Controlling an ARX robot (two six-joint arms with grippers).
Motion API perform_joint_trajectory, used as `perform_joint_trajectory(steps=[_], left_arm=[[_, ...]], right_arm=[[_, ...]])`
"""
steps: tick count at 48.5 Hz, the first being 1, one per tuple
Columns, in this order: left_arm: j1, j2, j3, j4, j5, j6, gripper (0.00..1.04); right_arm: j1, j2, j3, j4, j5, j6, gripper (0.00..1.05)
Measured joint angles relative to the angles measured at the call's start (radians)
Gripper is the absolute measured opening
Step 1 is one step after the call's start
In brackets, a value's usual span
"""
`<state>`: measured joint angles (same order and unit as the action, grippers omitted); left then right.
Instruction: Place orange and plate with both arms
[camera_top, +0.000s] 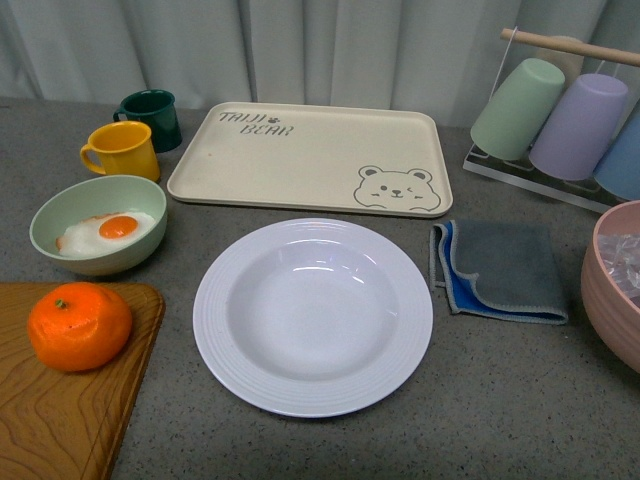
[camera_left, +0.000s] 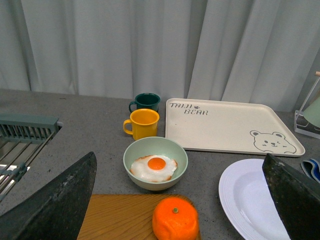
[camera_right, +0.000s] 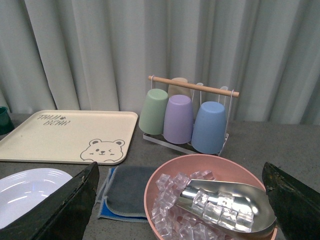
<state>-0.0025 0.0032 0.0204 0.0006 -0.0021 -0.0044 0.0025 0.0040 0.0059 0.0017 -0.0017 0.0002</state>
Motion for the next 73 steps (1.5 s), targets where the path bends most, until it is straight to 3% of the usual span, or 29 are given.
perform_joint_trajectory(steps=[65,70,73], left_arm=[[0.000,0.000,0.000,0.000,0.000,0.000,0.98],[-0.039,0.096,0.050,-0.139,-0.108,-0.024,0.98],[-0.050,0.195,0.064,-0.140,-0.120,-0.034,0.98]], right_arm=[[0.000,0.000,0.000,0.000,0.000,0.000,0.95],[0.000,0.000,0.000,0.000,0.000,0.000,0.95],[0.000,0.000,0.000,0.000,0.000,0.000,0.95]])
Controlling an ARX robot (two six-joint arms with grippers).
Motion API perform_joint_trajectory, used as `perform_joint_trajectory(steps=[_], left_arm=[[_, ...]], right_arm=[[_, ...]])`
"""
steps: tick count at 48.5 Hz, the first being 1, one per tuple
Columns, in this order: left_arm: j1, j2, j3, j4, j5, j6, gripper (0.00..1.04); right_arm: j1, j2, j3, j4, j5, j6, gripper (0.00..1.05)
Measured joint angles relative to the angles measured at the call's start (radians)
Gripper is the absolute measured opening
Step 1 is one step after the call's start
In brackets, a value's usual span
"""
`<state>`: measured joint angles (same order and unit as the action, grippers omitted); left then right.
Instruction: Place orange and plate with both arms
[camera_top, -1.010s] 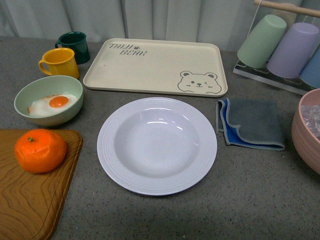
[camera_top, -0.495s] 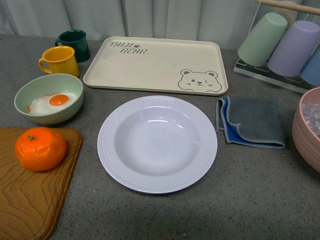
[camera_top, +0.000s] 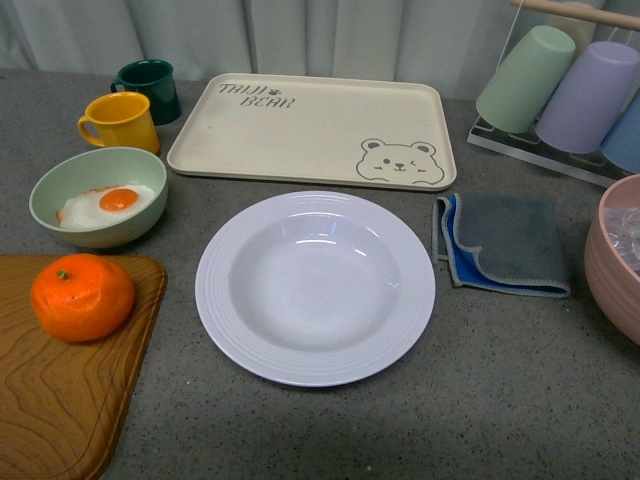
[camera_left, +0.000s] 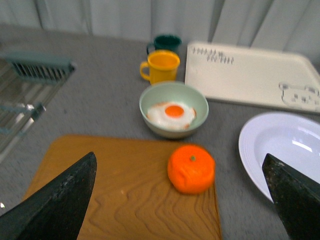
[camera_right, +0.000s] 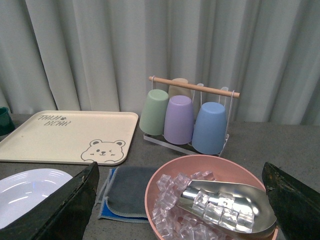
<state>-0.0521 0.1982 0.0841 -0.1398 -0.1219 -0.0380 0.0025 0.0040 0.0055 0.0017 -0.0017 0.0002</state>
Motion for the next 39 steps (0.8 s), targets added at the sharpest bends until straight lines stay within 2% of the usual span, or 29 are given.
perform_joint_trajectory(steps=[3,13,17,27,39], left_arm=[[-0.013,0.103,0.014,0.038,0.006,-0.010,0.98],[-0.044,0.766,0.118,0.367,0.079,-0.036,0.98],[-0.037,0.914,0.149,0.455,0.084,-0.036,0.98],[-0.033,1.189,0.261,0.499,0.145,-0.043,0.98],[-0.033,1.419,0.394,0.489,0.159,-0.047,0.98]], right_arm=[[0.000,0.000,0.000,0.000,0.000,0.000,0.95],[0.000,0.000,0.000,0.000,0.000,0.000,0.95],[0.000,0.000,0.000,0.000,0.000,0.000,0.95],[0.000,0.000,0.000,0.000,0.000,0.000,0.95],[0.000,0.000,0.000,0.000,0.000,0.000,0.95]])
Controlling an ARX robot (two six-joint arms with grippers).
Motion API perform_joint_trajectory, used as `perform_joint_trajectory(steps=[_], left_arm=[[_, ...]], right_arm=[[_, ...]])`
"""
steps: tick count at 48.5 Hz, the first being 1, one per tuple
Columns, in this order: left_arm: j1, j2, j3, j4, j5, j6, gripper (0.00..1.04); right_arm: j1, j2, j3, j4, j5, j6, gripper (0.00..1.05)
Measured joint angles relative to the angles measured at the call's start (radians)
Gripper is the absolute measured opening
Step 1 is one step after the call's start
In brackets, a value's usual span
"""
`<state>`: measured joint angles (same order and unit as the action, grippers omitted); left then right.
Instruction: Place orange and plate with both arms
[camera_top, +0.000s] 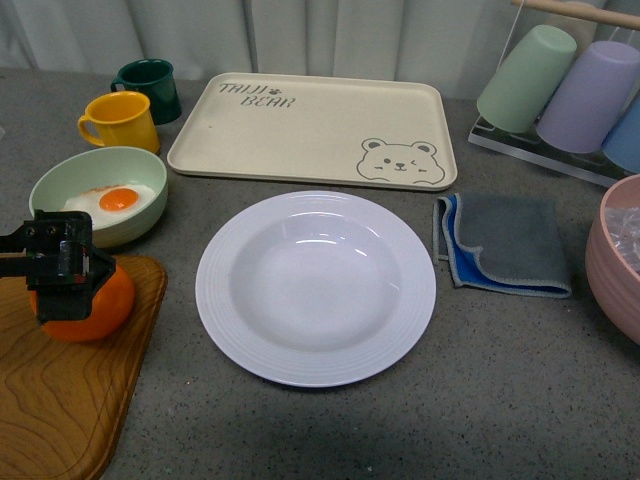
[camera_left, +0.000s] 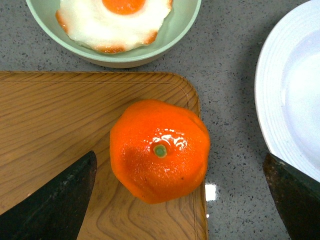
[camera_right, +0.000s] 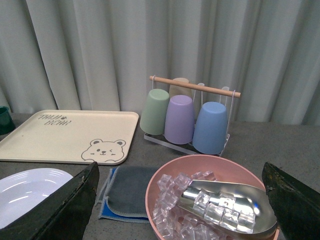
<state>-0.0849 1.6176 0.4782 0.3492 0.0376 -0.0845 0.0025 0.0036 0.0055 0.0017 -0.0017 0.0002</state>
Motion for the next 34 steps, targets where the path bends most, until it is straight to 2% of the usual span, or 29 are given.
perform_joint_trajectory(steps=[25,34], left_arm=[[0.012,0.156,0.106,-0.069,-0.026,-0.015,0.98],[0.013,0.166,0.117,-0.095,-0.036,-0.015,0.74]], right_arm=[[0.000,0.000,0.000,0.000,0.000,0.000,0.95],[0.000,0.000,0.000,0.000,0.000,0.000,0.95]])
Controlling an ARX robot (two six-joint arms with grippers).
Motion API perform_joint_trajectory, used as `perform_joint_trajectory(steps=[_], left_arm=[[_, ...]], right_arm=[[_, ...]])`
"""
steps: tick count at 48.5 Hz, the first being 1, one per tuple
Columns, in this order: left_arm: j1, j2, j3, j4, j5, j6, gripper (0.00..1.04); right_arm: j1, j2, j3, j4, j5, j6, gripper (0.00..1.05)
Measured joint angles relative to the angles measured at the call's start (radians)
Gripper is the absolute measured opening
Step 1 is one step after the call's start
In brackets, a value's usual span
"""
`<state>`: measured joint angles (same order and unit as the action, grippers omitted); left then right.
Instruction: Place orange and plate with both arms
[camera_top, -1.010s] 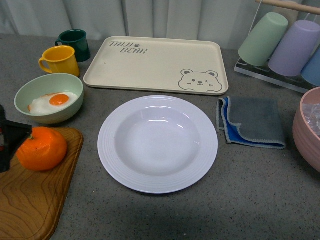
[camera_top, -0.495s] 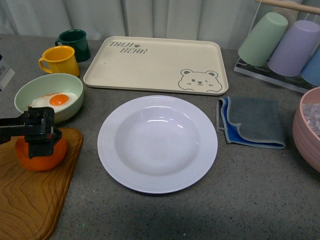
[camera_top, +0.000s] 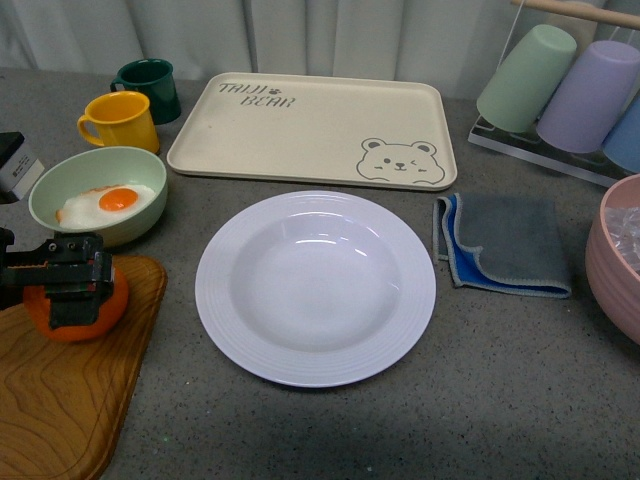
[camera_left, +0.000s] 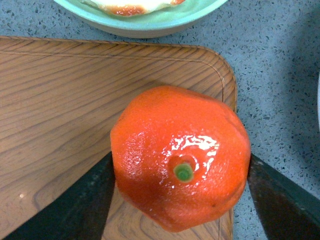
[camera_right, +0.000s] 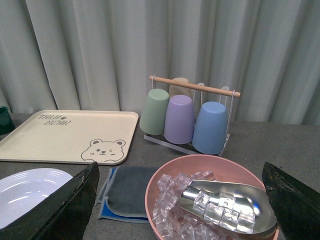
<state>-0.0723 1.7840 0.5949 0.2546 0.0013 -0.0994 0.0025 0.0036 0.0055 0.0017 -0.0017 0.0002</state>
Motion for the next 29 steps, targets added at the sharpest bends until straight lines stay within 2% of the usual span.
perform_joint_trajectory(steps=[7,16,29], left_arm=[[-0.009,-0.021,0.000,-0.003,0.003,-0.009,0.56],[-0.087,-0.079,0.002,-0.004,-0.001,-0.016,0.53],[-0.315,-0.072,0.084,-0.007,-0.027,-0.105,0.52]], right_arm=[[0.000,0.000,0.000,0.000,0.000,0.000,0.95],[0.000,0.000,0.000,0.000,0.000,0.000,0.95],[0.000,0.000,0.000,0.000,0.000,0.000,0.95]])
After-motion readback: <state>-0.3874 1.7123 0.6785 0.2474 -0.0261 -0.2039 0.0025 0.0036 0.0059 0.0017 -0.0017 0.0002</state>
